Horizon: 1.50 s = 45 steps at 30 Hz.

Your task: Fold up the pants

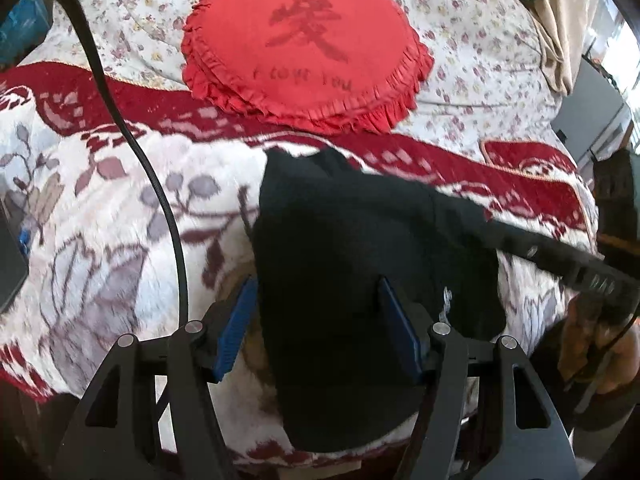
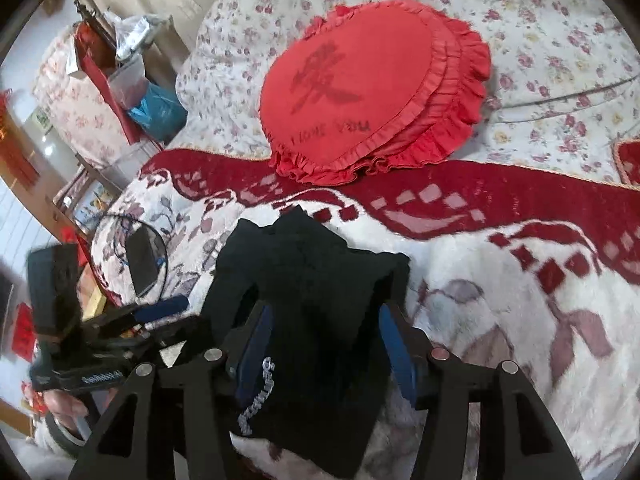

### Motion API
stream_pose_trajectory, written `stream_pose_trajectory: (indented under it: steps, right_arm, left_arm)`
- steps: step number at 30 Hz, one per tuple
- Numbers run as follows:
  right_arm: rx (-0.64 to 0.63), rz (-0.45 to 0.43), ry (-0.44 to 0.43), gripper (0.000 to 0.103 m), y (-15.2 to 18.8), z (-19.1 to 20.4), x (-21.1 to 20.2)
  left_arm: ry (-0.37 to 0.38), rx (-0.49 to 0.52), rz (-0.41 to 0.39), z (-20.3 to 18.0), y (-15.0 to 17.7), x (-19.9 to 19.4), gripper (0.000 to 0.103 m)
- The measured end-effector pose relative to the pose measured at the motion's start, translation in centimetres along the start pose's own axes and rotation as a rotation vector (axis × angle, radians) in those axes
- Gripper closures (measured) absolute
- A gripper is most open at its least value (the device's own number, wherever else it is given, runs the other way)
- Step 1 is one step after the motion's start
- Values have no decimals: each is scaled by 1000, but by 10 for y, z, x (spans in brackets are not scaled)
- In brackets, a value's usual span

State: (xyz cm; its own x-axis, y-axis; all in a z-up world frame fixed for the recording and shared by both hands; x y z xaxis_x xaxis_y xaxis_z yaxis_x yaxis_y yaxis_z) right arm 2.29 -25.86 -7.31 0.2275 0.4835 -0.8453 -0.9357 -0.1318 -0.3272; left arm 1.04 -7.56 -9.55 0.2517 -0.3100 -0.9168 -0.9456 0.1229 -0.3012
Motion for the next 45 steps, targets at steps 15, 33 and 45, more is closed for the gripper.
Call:
stream_pose_trajectory:
  steps: [15,33,45]
  right_arm:
    - [-30,77,75,96,4,-16,32]
    - [-73,-3,56,81,16,17,-14]
    - [-112,-81,78,77,17,34,-40]
  left_arm:
    - [-117,-118,55,21,-57,54,39]
    - [-175,-80,-30,10,-17,0,39]
    - [-185,-69,-30,0,4,-5,39]
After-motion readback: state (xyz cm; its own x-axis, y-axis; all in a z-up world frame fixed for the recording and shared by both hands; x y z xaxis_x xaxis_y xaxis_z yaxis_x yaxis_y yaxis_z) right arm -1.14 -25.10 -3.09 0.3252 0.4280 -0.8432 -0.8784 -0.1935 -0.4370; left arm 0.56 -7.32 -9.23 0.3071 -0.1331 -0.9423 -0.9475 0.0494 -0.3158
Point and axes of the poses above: each gripper's, at about its wrist camera, not at the fingertips, and x roughly the way its jaws point, z to its left, y to its underside, the point moved 7 cm from there along x, roughly the way its jaws point, and after that the axes turned 15 degrees about z, right-handed, at the moved point
